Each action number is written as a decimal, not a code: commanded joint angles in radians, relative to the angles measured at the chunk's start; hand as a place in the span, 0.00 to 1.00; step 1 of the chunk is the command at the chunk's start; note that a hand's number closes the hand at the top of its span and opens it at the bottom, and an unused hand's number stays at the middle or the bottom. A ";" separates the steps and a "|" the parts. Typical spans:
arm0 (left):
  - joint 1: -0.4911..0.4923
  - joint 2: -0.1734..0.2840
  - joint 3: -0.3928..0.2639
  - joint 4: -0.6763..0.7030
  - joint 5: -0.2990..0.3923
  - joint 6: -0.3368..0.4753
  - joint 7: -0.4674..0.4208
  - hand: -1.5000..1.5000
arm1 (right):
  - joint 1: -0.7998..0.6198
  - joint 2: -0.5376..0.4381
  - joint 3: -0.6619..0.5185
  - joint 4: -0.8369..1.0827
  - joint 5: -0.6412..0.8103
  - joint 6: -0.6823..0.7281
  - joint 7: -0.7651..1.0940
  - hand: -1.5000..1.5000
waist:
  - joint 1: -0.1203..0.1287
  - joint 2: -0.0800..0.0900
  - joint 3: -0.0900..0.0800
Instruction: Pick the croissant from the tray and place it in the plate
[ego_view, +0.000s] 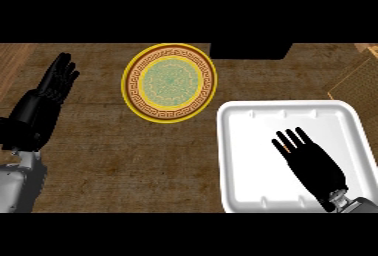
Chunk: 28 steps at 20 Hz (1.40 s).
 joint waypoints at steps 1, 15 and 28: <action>-0.055 0.033 0.074 0.058 0.035 -0.054 -0.018 0.50 | 0.016 0.000 -0.038 0.087 0.043 -0.069 -0.035 0.00 | -0.005 0.002 0.003; -0.028 -0.022 0.042 0.022 -0.014 -0.028 -0.017 0.50 | -0.039 0.077 -0.026 0.069 0.125 -0.421 -0.172 1.00 | -0.003 0.001 0.004; -0.081 -0.028 0.000 0.028 -0.008 -0.069 -0.011 0.50 | -0.633 0.057 -0.607 0.785 -0.447 -0.230 -0.476 1.00 | 0.093 0.035 0.008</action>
